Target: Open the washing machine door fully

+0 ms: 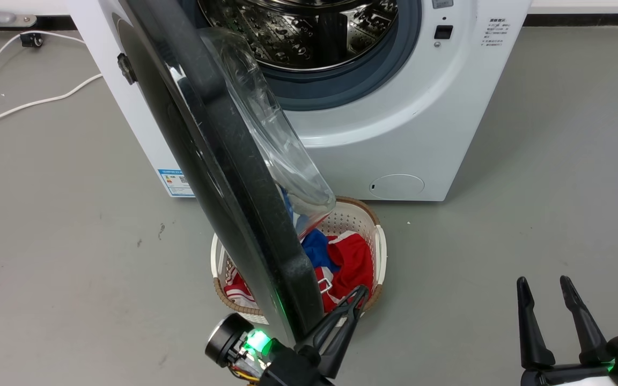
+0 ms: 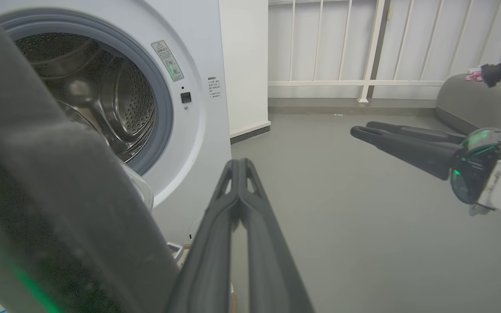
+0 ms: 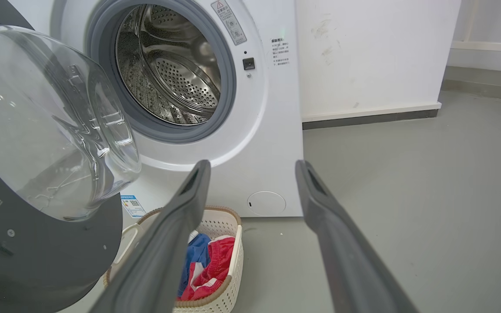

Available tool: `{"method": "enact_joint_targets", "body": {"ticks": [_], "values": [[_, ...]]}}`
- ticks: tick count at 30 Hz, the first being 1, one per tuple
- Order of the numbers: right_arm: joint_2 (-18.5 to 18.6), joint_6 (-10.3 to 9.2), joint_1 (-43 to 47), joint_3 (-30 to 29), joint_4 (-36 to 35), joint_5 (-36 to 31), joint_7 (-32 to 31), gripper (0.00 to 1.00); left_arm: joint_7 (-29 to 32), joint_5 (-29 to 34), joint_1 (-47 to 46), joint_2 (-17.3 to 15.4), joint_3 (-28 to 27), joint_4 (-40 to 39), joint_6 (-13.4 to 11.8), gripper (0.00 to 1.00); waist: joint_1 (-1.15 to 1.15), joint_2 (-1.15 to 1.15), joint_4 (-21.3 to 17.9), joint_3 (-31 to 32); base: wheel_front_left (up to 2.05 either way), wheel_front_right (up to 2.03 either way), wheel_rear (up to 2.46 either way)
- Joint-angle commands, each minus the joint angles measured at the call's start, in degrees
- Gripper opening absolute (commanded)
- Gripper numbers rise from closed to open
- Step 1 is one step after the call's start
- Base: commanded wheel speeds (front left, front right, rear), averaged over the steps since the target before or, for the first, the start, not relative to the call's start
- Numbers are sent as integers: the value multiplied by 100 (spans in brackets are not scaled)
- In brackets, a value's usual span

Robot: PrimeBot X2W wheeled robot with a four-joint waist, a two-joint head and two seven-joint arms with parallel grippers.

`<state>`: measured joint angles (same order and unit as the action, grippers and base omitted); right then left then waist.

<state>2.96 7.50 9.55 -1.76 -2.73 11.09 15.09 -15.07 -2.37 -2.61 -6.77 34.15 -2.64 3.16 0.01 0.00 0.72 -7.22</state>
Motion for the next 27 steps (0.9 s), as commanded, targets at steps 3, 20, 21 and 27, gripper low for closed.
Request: {"method": "enact_joint_targets", "body": {"ticks": [3,20,21,27], "values": [[-15,-1,-62,-7,39,-36,11,100,-15,-95,55,51,-160,153,-90,0,-1,0,40,-1,0,0,0],[-13,-1,180,28,150,-7,11,100,4,-282,530,13,-1181,62,-598,0,-1,0,587,247,0,0,0],[-14,-1,191,34,155,-11,11,100,4,-281,577,-2,-1242,34,-626,0,-1,0,631,251,0,0,0],[-13,-1,232,11,166,-22,11,100,4,-309,819,-27,-1528,-83,-722,0,-1,0,884,276,0,0,0]]}}
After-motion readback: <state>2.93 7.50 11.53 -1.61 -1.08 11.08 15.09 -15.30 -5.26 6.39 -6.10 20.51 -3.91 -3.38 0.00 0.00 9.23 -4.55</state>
